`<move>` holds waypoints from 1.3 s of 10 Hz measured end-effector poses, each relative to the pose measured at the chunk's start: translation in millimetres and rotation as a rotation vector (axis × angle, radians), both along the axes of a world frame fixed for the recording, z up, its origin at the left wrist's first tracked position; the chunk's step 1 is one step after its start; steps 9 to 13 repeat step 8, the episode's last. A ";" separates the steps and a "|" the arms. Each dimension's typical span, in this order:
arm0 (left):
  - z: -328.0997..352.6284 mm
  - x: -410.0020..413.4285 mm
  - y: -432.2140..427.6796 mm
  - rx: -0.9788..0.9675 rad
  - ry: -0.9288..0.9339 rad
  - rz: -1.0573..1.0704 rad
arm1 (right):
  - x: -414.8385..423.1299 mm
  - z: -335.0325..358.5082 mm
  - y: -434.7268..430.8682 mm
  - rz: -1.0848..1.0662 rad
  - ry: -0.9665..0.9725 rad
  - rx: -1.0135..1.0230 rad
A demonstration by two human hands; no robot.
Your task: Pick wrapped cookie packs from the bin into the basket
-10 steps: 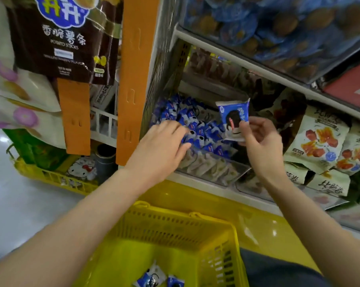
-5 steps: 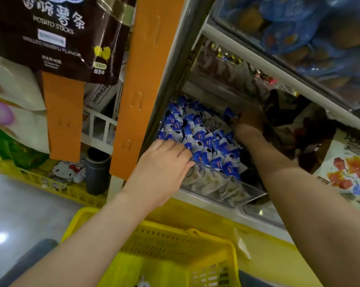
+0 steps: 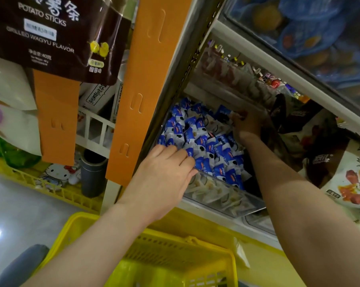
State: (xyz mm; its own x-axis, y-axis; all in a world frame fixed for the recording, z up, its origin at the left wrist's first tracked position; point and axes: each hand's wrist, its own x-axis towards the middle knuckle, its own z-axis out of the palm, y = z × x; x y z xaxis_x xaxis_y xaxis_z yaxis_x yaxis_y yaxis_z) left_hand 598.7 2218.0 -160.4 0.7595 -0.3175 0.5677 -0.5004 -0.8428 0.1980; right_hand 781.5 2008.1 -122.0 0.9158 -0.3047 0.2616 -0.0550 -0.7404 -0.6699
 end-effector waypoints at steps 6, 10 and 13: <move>6.3 -3.6 1.8 0.007 0.035 -0.017 | 1.7 -5.3 -4.2 -0.014 0.332 -0.125; 23.2 -15.1 6.0 -0.179 0.309 -0.054 | -38.9 17.3 26.5 0.058 0.093 -0.033; 23.2 -15.1 6.0 -0.179 0.309 -0.054 | -38.9 17.3 26.5 0.058 0.093 -0.033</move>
